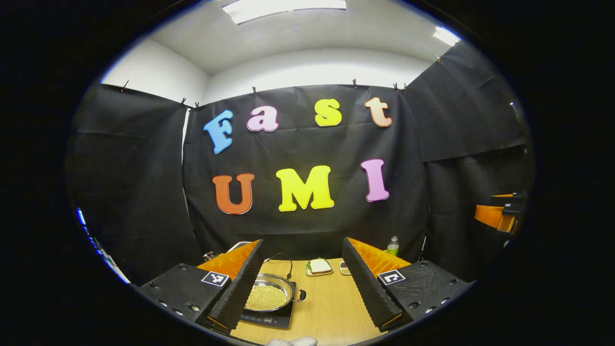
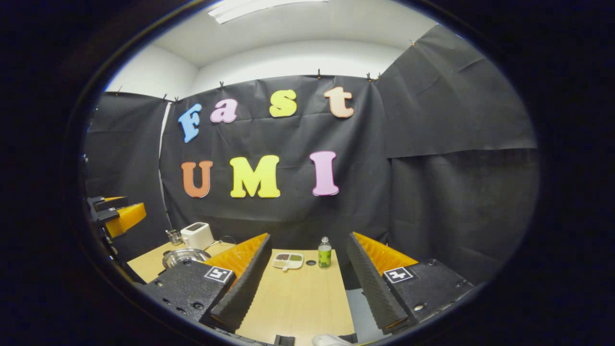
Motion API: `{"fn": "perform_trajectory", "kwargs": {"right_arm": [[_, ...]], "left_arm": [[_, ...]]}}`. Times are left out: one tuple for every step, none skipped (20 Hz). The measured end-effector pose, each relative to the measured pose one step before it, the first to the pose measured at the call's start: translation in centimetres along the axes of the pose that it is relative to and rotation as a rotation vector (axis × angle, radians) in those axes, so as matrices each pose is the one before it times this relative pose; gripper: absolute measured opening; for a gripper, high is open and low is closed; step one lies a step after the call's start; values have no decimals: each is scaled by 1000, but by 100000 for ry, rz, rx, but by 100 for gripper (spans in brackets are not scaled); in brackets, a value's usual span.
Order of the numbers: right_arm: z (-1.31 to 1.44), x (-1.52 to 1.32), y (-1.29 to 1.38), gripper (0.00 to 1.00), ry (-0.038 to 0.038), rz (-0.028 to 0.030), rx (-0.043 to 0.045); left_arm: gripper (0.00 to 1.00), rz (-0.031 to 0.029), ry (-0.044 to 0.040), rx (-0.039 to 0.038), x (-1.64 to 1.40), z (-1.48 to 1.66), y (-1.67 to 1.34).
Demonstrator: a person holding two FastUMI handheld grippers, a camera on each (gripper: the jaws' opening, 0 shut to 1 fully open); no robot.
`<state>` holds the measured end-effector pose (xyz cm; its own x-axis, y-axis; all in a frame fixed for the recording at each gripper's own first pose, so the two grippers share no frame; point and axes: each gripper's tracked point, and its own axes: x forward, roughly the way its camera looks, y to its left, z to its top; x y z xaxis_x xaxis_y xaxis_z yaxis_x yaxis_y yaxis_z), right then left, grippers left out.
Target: First push the handle of the pot to place it horizontally, then grasp the pot with both hands and set it on the induction cooktop.
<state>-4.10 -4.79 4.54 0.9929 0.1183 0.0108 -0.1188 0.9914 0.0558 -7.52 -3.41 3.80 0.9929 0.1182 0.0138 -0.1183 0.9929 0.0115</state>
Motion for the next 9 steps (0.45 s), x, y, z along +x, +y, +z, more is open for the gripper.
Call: {"fn": "perform_trajectory", "kwargs": {"right_arm": [[-227,94,-2,99,335,54,-53],[0,108,26,99,113,16,66],[-7,60,-45,99,0,-40,-69],[85,-94,-128,99,-57,-4,-102],[67,-34,-34,99,-149,141,-107],[56,-84,-76,99,-45,-24,-23],[12,-2,7,99,-102,171,-231],[-31,40,8,99,117,15,-106],[-45,42,126,99,-11,180,92]], "left_arm": [[96,109,159,-92,-55,-76,-40],[96,58,211,-98,118,-124,23],[96,169,145,28,-4,-27,57],[96,136,167,-87,-3,3,37],[96,-218,70,-11,28,-91,-52],[96,256,129,-15,81,-59,-27],[96,194,-169,63,-166,-57,78],[97,366,-509,174,53,160,107],[96,371,-43,97,-65,57,65]]}}
